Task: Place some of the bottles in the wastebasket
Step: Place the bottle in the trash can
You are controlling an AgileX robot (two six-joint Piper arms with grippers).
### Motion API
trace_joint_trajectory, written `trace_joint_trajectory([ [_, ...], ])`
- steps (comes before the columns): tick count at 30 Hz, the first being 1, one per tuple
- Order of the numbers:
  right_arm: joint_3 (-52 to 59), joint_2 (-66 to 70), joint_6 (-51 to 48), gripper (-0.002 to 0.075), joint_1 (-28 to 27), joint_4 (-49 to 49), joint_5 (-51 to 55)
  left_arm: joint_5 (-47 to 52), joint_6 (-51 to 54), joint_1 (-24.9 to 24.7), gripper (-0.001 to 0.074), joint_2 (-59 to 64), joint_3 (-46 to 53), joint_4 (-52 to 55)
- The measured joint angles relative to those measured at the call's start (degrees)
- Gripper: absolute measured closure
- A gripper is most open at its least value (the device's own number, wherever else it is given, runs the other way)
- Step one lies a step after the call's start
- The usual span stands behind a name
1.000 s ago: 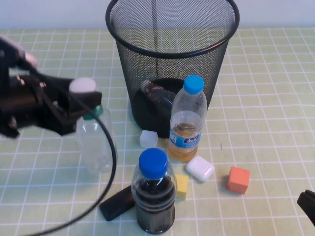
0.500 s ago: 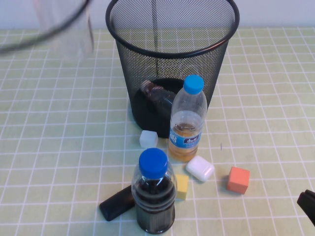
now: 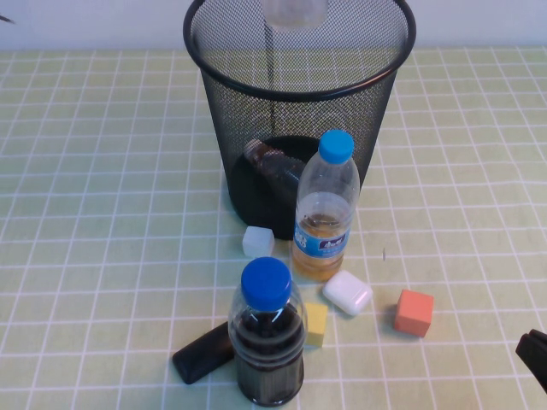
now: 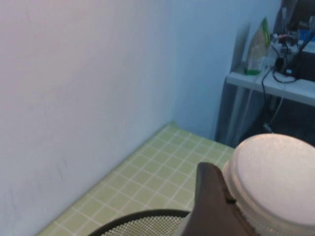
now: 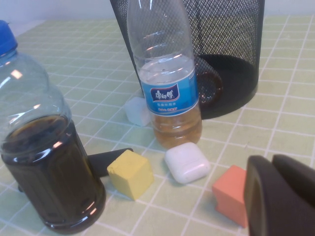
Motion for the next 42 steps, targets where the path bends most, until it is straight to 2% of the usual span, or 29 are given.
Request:
trace_joint_trajectory([
  [10,0.0,0.0,0.0,0.0733,0.0,0.0,0.0,-1.1,1.2,-3.2,0.0381,13.3,0.0,2.6],
  [20,0.0,0.0,0.0,0.0733,0.0,0.0,0.0,1.2,1.0,-3.2,0.0377,15.1,2.1,10.2],
  [26,0.0,0.0,0.0,0.0733,0.0,0.0,0.0,1.4,0.2,-3.2,0.0223,15.4,3.5,10.5],
  [30,0.0,0.0,0.0,0.0733,0.0,0.0,0.0,1.8,-3.8,-3.2,0.0218,14.9,3.7,10.7],
  [32,0.0,0.0,0.0,0.0733,0.0,0.0,0.0,3.0,-6.7,-3.2,0.0273,13.6,3.9,10.9],
  [33,0.0,0.0,0.0,0.0733,0.0,0.0,0.0,3.8,-7.5,-3.2,0.0323,12.6,3.9,11.1],
  [37,0.0,0.0,0.0,0.0733,0.0,0.0,0.0,7.9,-9.0,-3.2,0.0605,6.9,3.9,12.2],
  [38,0.0,0.0,0.0,0.0733,0.0,0.0,0.0,8.8,-9.1,-3.2,0.0651,5.1,3.9,12.8],
  [42,0.0,0.0,0.0,0.0733,0.0,0.0,0.0,10.0,-9.4,-3.2,0.0720,-3.0,5.3,14.6],
])
